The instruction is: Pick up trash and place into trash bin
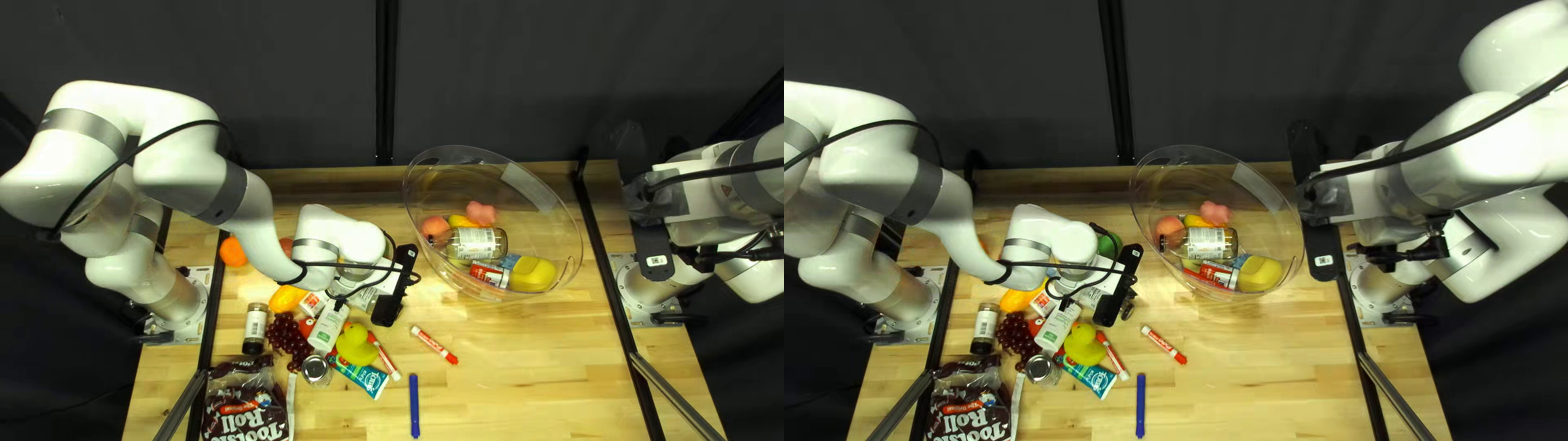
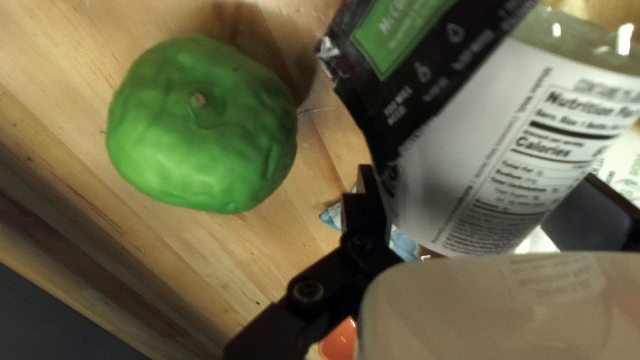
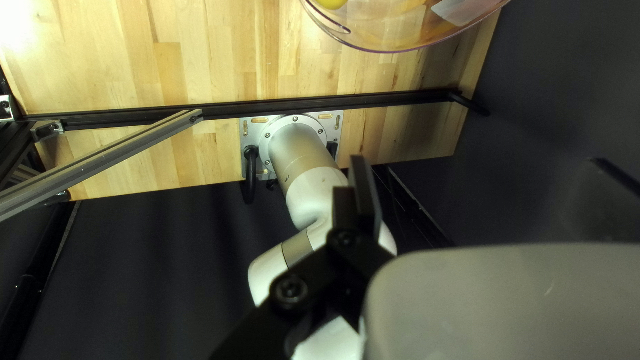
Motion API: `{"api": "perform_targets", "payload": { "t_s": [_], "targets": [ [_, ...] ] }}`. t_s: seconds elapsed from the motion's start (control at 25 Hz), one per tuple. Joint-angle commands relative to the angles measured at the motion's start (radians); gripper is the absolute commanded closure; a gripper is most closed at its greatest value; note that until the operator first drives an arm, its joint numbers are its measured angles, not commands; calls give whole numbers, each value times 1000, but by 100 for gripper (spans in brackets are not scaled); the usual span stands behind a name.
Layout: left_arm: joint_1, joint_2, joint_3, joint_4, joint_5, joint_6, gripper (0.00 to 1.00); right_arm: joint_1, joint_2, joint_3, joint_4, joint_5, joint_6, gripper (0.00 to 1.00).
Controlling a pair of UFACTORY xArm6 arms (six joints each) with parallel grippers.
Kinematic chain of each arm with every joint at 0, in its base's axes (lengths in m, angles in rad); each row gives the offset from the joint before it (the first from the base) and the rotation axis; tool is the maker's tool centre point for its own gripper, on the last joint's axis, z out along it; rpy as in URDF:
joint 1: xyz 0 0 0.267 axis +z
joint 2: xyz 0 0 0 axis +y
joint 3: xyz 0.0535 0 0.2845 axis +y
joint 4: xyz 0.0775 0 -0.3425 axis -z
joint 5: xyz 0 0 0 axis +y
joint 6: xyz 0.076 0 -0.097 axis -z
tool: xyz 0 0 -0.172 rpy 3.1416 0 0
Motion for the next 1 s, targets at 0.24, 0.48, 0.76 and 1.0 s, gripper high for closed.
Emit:
{"api": "perform_targets", "payload": {
  "t_s": [0.24, 0.48, 0.76, 1.0],
  "targets": [
    [-169, -197, -50, 100, 213, -110, 100, 0, 0, 0, 0, 0, 0, 0],
    [-292, -213, -191, 173, 391, -132, 100, 0, 0, 0, 0, 0, 0, 0],
    [-311, -187, -260, 209, 438, -96, 100, 0, 0, 0, 0, 0, 0, 0],
    [-338, -131, -488, 255, 588, 20, 100, 0, 0, 0, 0, 0, 0, 0]
  ]
}}
